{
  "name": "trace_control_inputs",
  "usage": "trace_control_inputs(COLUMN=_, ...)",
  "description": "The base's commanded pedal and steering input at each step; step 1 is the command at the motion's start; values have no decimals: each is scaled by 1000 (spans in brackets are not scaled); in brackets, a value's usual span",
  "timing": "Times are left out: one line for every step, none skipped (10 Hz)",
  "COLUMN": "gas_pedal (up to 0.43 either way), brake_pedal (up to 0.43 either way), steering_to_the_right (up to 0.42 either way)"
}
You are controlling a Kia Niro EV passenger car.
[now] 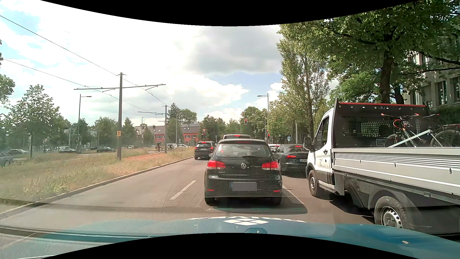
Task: Follow the waypoints while adhering to traffic rules and regulations
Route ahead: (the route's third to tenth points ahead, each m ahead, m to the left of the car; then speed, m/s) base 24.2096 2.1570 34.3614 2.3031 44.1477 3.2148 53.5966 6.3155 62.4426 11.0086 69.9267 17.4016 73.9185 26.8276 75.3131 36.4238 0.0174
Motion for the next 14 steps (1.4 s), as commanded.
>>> trace_control_inputs(gas_pedal=0, brake_pedal=244, steering_to_the_right=3)
trace_control_inputs(gas_pedal=0, brake_pedal=250, steering_to_the_right=3)
trace_control_inputs(gas_pedal=0, brake_pedal=244, steering_to_the_right=3)
trace_control_inputs(gas_pedal=0, brake_pedal=244, steering_to_the_right=3)
trace_control_inputs(gas_pedal=0, brake_pedal=244, steering_to_the_right=3)
trace_control_inputs(gas_pedal=0, brake_pedal=244, steering_to_the_right=3)
trace_control_inputs(gas_pedal=0, brake_pedal=244, steering_to_the_right=3)
trace_control_inputs(gas_pedal=0, brake_pedal=250, steering_to_the_right=3)
trace_control_inputs(gas_pedal=0, brake_pedal=250, steering_to_the_right=3)
trace_control_inputs(gas_pedal=0, brake_pedal=250, steering_to_the_right=3)
trace_control_inputs(gas_pedal=0, brake_pedal=250, steering_to_the_right=3)
trace_control_inputs(gas_pedal=0, brake_pedal=250, steering_to_the_right=3)
trace_control_inputs(gas_pedal=0, brake_pedal=250, steering_to_the_right=3)
trace_control_inputs(gas_pedal=0, brake_pedal=250, steering_to_the_right=3)
